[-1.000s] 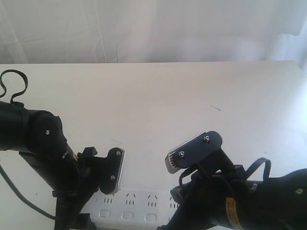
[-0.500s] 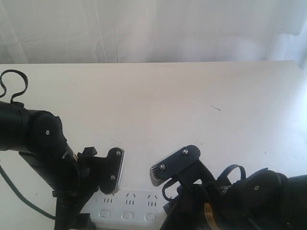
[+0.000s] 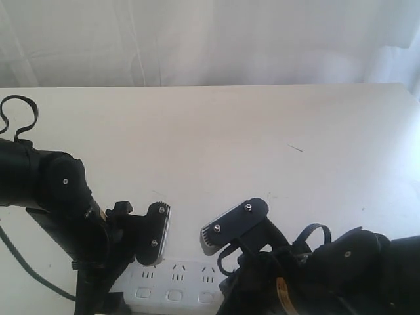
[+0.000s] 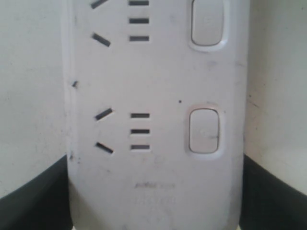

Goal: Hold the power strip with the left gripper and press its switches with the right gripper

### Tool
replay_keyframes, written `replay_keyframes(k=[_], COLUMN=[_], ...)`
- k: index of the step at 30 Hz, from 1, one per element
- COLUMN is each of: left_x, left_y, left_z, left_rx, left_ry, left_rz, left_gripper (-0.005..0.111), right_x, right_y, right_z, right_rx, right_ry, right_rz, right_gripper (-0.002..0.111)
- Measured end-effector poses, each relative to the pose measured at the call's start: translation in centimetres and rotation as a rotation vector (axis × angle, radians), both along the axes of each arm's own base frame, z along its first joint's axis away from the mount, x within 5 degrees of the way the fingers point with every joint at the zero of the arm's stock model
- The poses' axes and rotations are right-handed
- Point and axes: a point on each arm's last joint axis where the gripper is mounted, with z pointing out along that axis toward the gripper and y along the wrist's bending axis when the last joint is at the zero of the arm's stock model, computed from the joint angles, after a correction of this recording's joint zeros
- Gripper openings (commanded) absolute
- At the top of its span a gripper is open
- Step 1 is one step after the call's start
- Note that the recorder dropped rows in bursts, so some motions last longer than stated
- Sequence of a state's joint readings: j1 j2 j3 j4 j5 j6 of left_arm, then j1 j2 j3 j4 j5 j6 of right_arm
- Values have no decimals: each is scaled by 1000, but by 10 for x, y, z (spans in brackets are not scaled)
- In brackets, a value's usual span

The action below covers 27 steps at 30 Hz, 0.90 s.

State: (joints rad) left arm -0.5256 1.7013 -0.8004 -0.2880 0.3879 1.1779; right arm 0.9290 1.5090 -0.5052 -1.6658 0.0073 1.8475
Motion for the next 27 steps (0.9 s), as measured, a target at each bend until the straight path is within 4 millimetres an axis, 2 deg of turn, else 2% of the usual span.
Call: replay_keyframes(k=[4,8,17,27], left_x=[0,0,0,0], left_y=[0,0,0,0], left_z=[0,0,0,0], left_rx=[0,0,0,0], left_ry=[0,0,2,2], left_rz=[0,0,0,0], left_gripper=[0,0,0,0], right_x=[-5,-6,-7,-4], right_y=[-1,-2,-8,-6], right_z=[19,24,-2,-6], right_rx=[74,94,-7,-24], right_ry=[-26,-32,11,10], right_rz=[23,29,6,-1], right_gripper=[0,0,0,0])
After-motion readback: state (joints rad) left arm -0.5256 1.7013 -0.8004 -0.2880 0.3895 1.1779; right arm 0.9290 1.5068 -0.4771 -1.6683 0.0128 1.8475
